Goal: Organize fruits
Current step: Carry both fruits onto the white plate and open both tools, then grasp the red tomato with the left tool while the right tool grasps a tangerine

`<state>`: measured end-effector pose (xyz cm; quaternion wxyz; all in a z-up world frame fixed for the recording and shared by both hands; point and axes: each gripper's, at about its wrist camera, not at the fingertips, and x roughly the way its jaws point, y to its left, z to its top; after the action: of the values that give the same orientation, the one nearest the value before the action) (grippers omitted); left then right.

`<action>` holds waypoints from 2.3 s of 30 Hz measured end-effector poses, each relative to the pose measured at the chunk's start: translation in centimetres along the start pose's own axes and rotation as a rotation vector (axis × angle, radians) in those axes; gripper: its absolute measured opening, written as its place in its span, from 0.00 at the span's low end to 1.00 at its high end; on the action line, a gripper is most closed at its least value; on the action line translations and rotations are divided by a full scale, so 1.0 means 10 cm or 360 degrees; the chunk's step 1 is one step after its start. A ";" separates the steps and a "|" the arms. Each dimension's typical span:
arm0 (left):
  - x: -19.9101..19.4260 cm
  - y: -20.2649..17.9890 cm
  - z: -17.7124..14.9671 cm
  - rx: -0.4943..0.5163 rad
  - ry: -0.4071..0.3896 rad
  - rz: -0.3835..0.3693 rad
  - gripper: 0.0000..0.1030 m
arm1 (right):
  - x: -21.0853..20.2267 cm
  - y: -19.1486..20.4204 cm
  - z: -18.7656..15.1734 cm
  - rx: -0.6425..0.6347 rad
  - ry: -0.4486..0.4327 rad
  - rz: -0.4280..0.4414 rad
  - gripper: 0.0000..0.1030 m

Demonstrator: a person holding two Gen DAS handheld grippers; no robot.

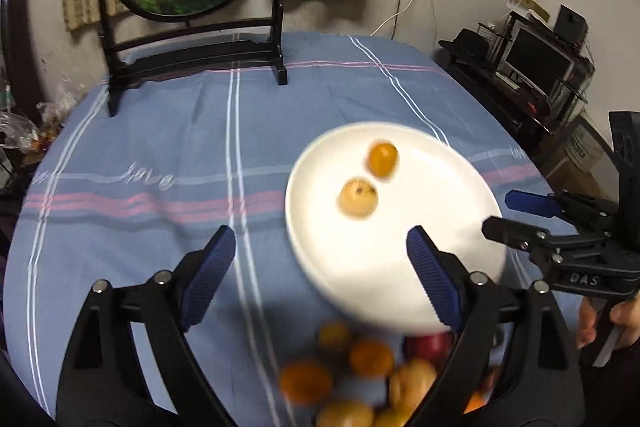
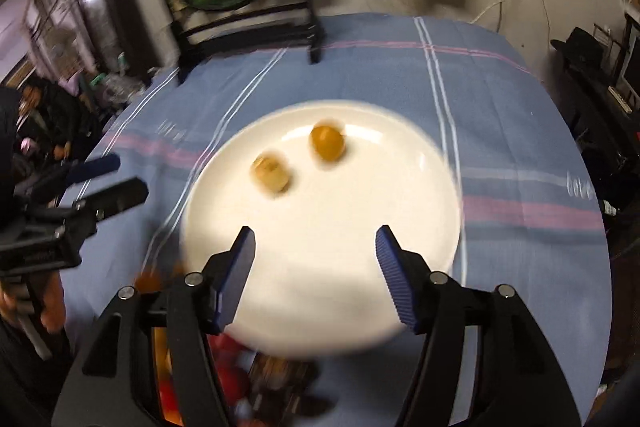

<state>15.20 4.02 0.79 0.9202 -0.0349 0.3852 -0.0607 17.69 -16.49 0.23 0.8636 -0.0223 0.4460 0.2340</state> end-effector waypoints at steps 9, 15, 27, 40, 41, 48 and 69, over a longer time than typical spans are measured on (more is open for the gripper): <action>-0.59 0.04 -1.00 -0.0031 -0.0042 0.0119 0.88 | -0.42 0.32 -1.00 -0.0007 0.0027 0.0037 0.61; -0.71 0.03 -1.33 -0.0059 0.0000 0.0065 0.88 | -0.52 0.42 -1.36 0.0008 -0.0002 -0.0044 0.61; -0.85 0.12 -1.61 -0.0052 0.0023 0.0084 0.88 | -0.22 0.67 -1.31 0.0049 0.0012 0.0172 0.32; -0.71 0.16 -1.64 -0.0054 0.0102 0.0052 0.89 | -0.19 0.70 -1.33 -0.0041 0.0132 0.0067 0.46; -0.72 0.16 -1.64 -0.0055 0.0098 0.0048 0.89 | -0.21 0.70 -1.36 -0.0056 0.0133 0.0051 0.45; -0.65 0.08 -1.66 -0.0036 0.0135 0.0013 0.89 | -0.08 0.59 -1.35 0.0036 0.0156 0.0091 0.52; -0.27 0.01 -1.57 -0.0042 0.0192 -0.0198 0.49 | -0.38 0.47 -1.47 0.0132 0.0058 0.0217 0.44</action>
<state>2.18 4.18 -8.33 0.8891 -0.0671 0.4379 -0.1148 2.69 -17.42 -4.81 0.8377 0.0397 0.4714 0.2730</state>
